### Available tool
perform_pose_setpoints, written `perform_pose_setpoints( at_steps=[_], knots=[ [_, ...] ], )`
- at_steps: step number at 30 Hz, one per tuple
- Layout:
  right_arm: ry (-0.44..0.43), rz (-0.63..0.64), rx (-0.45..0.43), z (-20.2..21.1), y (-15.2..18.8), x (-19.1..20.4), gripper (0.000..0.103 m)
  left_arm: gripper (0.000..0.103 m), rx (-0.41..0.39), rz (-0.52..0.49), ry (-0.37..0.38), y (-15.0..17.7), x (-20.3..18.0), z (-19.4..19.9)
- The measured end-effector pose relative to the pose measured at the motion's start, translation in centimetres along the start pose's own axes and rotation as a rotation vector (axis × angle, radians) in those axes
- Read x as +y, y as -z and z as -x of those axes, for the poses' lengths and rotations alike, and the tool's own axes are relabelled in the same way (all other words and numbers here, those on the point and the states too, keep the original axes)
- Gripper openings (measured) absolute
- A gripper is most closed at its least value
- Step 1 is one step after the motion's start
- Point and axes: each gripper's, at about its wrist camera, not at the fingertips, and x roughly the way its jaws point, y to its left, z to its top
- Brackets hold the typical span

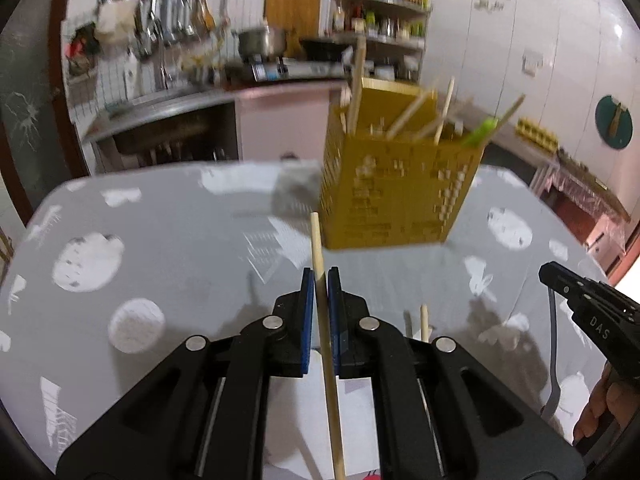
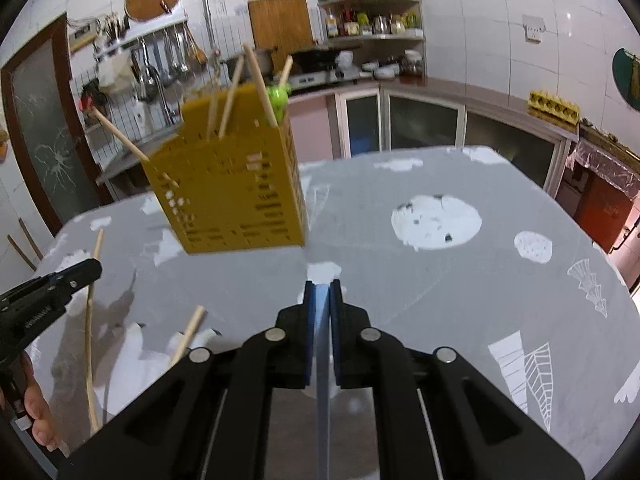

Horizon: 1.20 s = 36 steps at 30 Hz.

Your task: Organize utensils

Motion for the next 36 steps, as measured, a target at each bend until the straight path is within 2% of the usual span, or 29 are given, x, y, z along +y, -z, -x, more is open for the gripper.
perform_pose_setpoints(
  at_steps=[3,9,14,17,20,26,28,29,30,32,36],
  knots=[
    [-0.008,0.006,-0.054,1.1,-0.3,0.2,0.007,0.006,-0.087,-0.008,-0.031,-0.2,0.3,2.0],
    [-0.028,0.015,-0.153,3.1,-0.5,0.6,0.007,0.004,-0.200,0.000,-0.025,-0.8,1.0,5.1],
    [-0.060,-0.001,-0.201,4.0,-0.9,0.2,0.007,0.000,-0.263,-0.014,-0.031,-1.0,0.9,6.6],
    [-0.061,0.010,-0.224,4.5,-1.1,0.4,0.007,0.000,-0.272,-0.013,-0.026,-0.9,0.9,6.9],
    [-0.062,0.020,-0.225,4.7,-1.3,0.5,0.007,0.000,-0.235,-0.013,-0.013,-1.0,1.1,6.2],
    [-0.059,0.034,-0.194,3.8,-1.2,0.8,0.007,0.002,-0.056,0.040,0.013,-0.7,2.2,1.7],
    [-0.055,0.036,-0.188,3.6,-1.3,0.9,0.007,0.017,0.004,0.048,0.005,-0.4,2.5,0.0],
    [-0.057,0.030,-0.180,3.4,-1.5,0.8,0.007,0.034,0.044,0.061,0.005,-0.1,2.8,-1.2],
    [-0.058,0.026,-0.174,3.1,-1.6,0.9,0.007,0.048,0.067,0.071,-0.002,0.0,3.0,-2.1],
    [-0.059,0.021,-0.162,2.6,-1.8,1.0,0.007,0.051,0.100,0.079,-0.035,0.4,3.3,-3.8],
    [-0.053,0.023,-0.146,1.6,-2.0,1.1,0.007,0.051,0.207,0.077,-0.051,0.9,3.3,-6.8]
  ],
)
